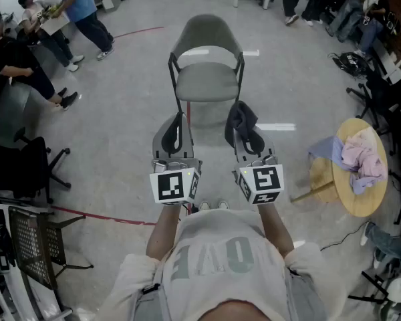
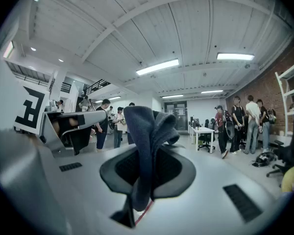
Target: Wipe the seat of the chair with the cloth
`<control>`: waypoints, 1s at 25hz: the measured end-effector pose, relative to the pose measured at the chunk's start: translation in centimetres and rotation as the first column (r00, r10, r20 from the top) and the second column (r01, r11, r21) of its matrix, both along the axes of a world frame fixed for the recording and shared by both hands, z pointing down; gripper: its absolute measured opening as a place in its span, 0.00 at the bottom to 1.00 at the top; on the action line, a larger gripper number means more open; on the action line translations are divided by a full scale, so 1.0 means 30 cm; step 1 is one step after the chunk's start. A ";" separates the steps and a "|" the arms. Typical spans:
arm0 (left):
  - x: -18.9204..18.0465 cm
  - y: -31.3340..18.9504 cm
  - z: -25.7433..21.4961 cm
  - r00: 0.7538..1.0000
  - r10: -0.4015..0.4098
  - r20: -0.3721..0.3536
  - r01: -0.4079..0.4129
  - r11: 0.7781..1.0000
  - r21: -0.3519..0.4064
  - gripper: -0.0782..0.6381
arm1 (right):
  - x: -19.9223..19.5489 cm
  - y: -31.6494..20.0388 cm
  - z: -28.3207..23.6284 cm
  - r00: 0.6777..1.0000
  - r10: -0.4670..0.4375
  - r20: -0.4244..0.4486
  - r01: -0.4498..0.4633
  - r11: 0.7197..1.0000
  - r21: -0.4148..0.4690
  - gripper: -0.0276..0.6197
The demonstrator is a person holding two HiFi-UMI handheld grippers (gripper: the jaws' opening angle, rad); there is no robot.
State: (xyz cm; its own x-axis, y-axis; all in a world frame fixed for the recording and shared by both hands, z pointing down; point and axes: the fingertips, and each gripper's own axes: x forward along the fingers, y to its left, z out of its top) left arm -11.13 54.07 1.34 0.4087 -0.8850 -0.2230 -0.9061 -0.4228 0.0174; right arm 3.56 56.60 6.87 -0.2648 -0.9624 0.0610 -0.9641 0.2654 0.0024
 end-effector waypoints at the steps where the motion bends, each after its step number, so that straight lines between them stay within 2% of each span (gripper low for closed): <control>1: -0.004 -0.002 0.002 1.000 -0.002 -0.002 0.002 1.000 0.000 0.13 | -0.004 -0.002 0.002 1.000 -0.004 -0.001 0.004 1.000 0.000 0.12; 8: -0.038 -0.005 -0.002 1.000 -0.002 -0.010 0.002 1.000 0.010 0.13 | -0.032 0.003 -0.005 1.000 -0.007 -0.010 0.007 1.000 0.011 0.12; 15: -0.096 -0.030 -0.005 1.000 0.013 -0.019 -0.013 1.000 0.011 0.13 | -0.072 -0.017 -0.014 1.000 0.014 0.018 -0.015 1.000 0.024 0.12; 18: -0.127 -0.031 0.008 1.000 0.016 -0.016 -0.016 1.000 0.004 0.13 | -0.092 -0.020 0.011 1.000 0.022 0.007 -0.022 1.000 0.007 0.12; 25: -0.213 -0.106 0.071 1.000 0.025 -0.017 -0.026 0.999 -0.026 0.13 | -0.150 -0.061 0.081 0.998 0.046 0.040 -0.044 0.998 -0.040 0.12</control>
State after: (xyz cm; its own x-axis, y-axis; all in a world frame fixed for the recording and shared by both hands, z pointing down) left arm -17.53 50.90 3.46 0.4276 -0.8801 -0.2064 -0.8946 -0.4448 0.0435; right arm -0.95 54.79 9.29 -0.2243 -0.9704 0.0892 -0.9742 0.2209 -0.0468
